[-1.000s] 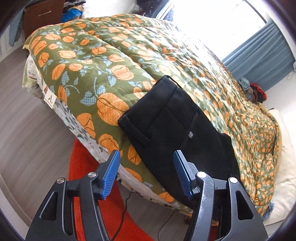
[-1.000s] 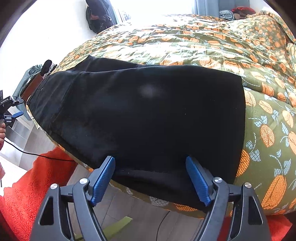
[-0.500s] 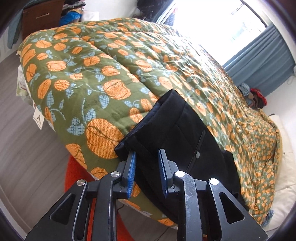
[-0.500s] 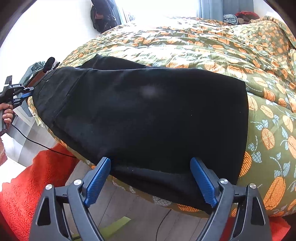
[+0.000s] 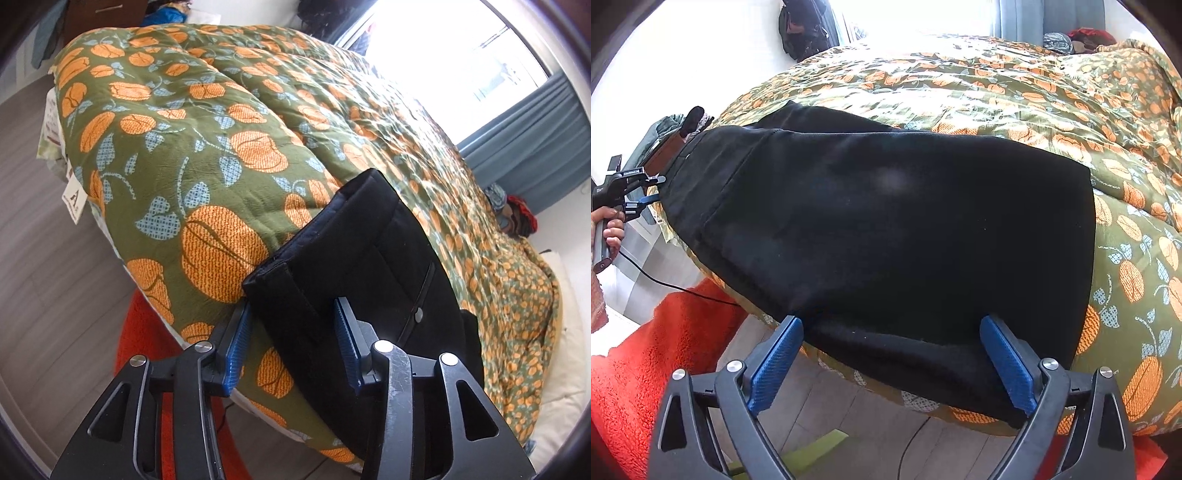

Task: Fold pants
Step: 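Grasp the trouser waistband with the left tool and lift it up, then lay the waistband end over the folded legs and open the left tool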

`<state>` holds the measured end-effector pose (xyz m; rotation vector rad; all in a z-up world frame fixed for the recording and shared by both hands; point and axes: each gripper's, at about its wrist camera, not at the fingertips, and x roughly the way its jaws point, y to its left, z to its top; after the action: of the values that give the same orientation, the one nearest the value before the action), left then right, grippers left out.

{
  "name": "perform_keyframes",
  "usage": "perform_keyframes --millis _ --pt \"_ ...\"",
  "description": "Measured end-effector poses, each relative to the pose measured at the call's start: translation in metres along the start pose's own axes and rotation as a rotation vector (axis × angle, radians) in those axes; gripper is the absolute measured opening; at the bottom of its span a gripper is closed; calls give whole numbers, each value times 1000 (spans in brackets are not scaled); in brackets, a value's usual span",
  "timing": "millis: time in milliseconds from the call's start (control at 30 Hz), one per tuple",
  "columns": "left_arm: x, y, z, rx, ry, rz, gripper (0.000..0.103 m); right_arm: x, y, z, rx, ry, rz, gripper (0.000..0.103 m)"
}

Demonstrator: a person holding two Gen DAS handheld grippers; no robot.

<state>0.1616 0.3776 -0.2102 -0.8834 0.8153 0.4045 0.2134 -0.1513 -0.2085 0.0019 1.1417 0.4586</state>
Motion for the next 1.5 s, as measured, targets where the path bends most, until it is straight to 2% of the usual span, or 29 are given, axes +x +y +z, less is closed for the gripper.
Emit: perform_keyframes --millis 67,133,200,267,333,433,533,667,733,800,900,967,1033,1133,1200,1233,1267,1367,1433,1500 --pt "7 3 0 -32 4 -27 53 0 0 -1 -2 -1 -1 96" --pt "10 8 0 -70 -1 -54 52 -1 0 -2 -1 -2 2 96" --pt "5 12 -1 -107 -19 -84 40 -1 -1 -3 -1 -2 4 96" --pt "-6 12 -1 -102 -34 -107 27 -1 -1 -3 -1 -2 3 97" --pt "-20 2 -2 -52 -46 -127 23 0 -1 -3 -1 -2 4 97" --pt "-50 -23 -4 50 -67 -166 21 0 -1 -2 3 -4 6 97" --pt "-82 -66 -12 197 -80 -221 21 -1 -3 -2 10 -7 12 97" --pt "-113 -136 -42 412 -68 -301 21 -7 -8 1 52 -34 52 97" --pt "-119 -170 -65 508 -44 -347 21 -15 -15 2 111 -70 112 97" --pt "-117 -204 -93 599 -3 -393 21 -26 -25 4 183 -122 177 97" --pt "-96 -251 -143 732 92 -431 21 -50 -35 3 250 -231 205 97" --pt "-71 -274 -180 831 153 -412 21 -62 -42 1 281 -283 190 97" --pt "-37 -286 -212 889 221 -364 22 -67 -51 0 324 -304 182 97" --pt "10 -292 -249 967 286 -259 28 -65 -63 -3 383 -302 168 97" --pt "17 -296 -264 1001 304 -228 35 -67 -69 -7 403 -309 160 97" --pt "13 -299 -268 1015 301 -221 42 -69 -72 -8 408 -315 156 97" --pt "5 -301 -270 1028 305 -227 54 -71 -74 -9 413 -321 154 97" --pt "-27 -303 -262 1040 309 -301 67 -75 -81 -12 430 -335 156 97" --pt "-48 -304 -245 1014 264 -339 75 -74 -86 -12 438 -339 158 97" --pt "-60 -297 -218 962 190 -344 80 -72 -88 -11 443 -338 156 97"
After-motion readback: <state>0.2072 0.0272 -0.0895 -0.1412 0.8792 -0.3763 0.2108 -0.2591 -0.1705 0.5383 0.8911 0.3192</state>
